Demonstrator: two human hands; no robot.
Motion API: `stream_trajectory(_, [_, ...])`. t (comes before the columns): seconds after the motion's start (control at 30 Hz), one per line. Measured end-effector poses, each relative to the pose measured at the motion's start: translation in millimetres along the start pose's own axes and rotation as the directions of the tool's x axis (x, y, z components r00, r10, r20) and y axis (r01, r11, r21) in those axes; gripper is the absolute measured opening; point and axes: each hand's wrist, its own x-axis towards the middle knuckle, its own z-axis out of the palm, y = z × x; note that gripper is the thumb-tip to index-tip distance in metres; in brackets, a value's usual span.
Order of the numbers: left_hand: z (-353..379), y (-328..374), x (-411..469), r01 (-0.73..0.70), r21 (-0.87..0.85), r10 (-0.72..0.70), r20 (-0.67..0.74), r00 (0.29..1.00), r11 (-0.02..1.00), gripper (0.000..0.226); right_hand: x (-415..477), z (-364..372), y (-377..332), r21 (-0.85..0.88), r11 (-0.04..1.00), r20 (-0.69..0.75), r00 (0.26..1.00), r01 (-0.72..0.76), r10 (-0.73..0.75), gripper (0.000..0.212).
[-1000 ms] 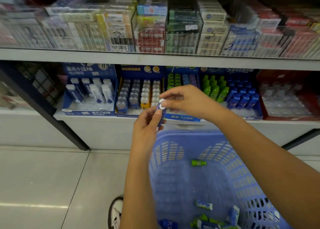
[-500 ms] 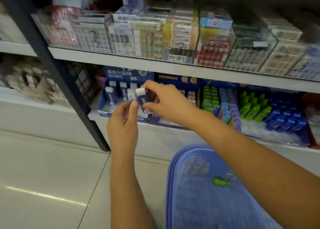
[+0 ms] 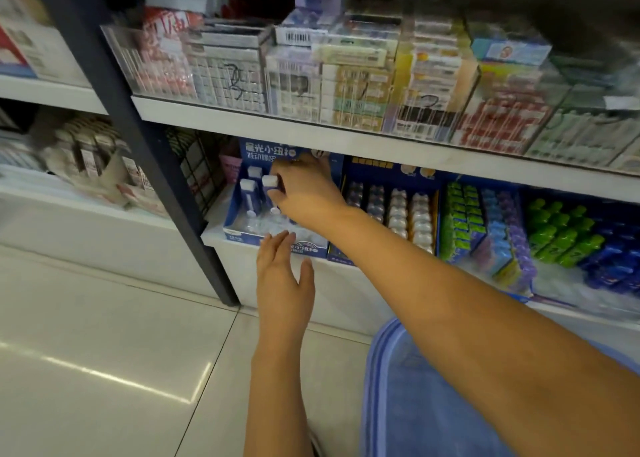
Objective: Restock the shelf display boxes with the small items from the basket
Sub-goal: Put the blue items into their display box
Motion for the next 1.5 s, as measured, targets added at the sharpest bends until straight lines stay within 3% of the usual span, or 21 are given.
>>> stream_trajectory(0.2, [3,-3,-4,0.008,-0.018,-0.008,0.000,1.000,1.000,0.049,11,10,-5,-0.044,0.993,0.067,0.991,-0.111,0.114,0.035])
stream_trajectory(0.37, [4,-4,-2,0.015,-0.039,-0.015,-0.005,1.000,0.999,0.049,16,7,-7,-0.080,0.988,0.166,0.975,-0.134,0.146,0.021])
stream_trajectory(0.57, [1,-4,1,0.010,-0.019,-0.008,0.057,0.998,1.000,0.052,22,-2,-8,-0.202,0.971,0.214,0.962,-0.124,0.168,0.028])
stream_trajectory(0.63, [0,-1,-3,0.021,-0.022,-0.020,0.058,0.998,1.000,0.052,9,-12,-10,-0.135,0.986,0.206,0.970,-0.102,0.128,0.032])
stream_trajectory(0.77, [-6,16,-16,-0.018,-0.135,0.007,-0.084,0.996,0.991,0.026,-54,-52,0,0.275,0.956,0.086,0.993,-0.100,0.080,0.021])
stream_trajectory(0.87, [-3,40,-26,-0.078,-0.217,0.080,0.000,0.997,0.973,0.036,-134,-83,36,0.257,0.956,0.240,0.968,-0.140,0.077,0.019])
stream_trajectory(0.93, [16,62,-38,-0.068,-0.268,0.111,0.151,0.982,0.961,0.039,-192,-95,69,0.193,0.954,0.427,0.895,-0.228,0.127,0.016])
stream_trajectory(1.03, [63,85,-70,-0.046,-0.206,0.139,0.464,0.875,0.977,0.038,-270,-81,121,0.048,0.923,0.674,0.695,-0.382,0.253,0.009])
stream_trajectory(1.1, [97,90,-98,0.029,-0.130,0.073,0.714,0.696,0.991,0.036,-318,-57,153,0.005,0.858,0.785,0.534,-0.513,0.315,0.007])
stream_trajectory(1.17, [136,90,-142,-0.023,0.057,-0.040,0.882,0.469,0.998,0.028,-362,-30,177,-0.064,0.818,0.831,0.423,-0.571,0.361,0.010])
stream_trajectory(1.2, [153,72,-168,-0.102,0.161,-0.100,0.889,0.448,0.982,0.030,-382,-15,187,-0.102,0.805,0.838,0.386,-0.585,0.386,0.023])
stream_trajectory(1.23, [156,36,-185,-0.269,0.213,-0.110,0.929,0.352,0.939,0.037,-400,-1,196,-0.122,0.792,0.840,0.363,-0.598,0.403,0.034])
stream_trajectory(1.3, [170,8,-204,-0.186,0.360,-0.310,0.916,0.253,0.914,0.042,-426,25,206,-0.129,0.791,0.843,0.354,-0.598,0.405,0.045])
stream_trajectory(1.33, [166,-3,-212,-0.228,0.444,-0.410,0.894,0.182,0.867,0.039,-434,36,208,-0.127,0.796,0.846,0.354,-0.591,0.398,0.046])
stream_trajectory(1.37, [177,-1,-212,-0.303,0.563,-0.512,0.826,0.235,0.769,0.036,-440,46,210,-0.119,0.803,0.849,0.359,-0.584,0.387,0.047])
stream_trajectory(1.43, [176,-18,-208,-0.458,0.556,-0.616,0.788,0.024,0.693,0.038,-447,63,211,-0.099,0.820,0.851,0.380,-0.563,0.364,0.049])
stream_trajectory(1.5, [180,-30,-215,-0.605,0.501,-0.595,0.802,0.055,0.619,0.043,-448,78,211,-0.084,0.849,0.849,0.408,-0.522,0.336,0.047])
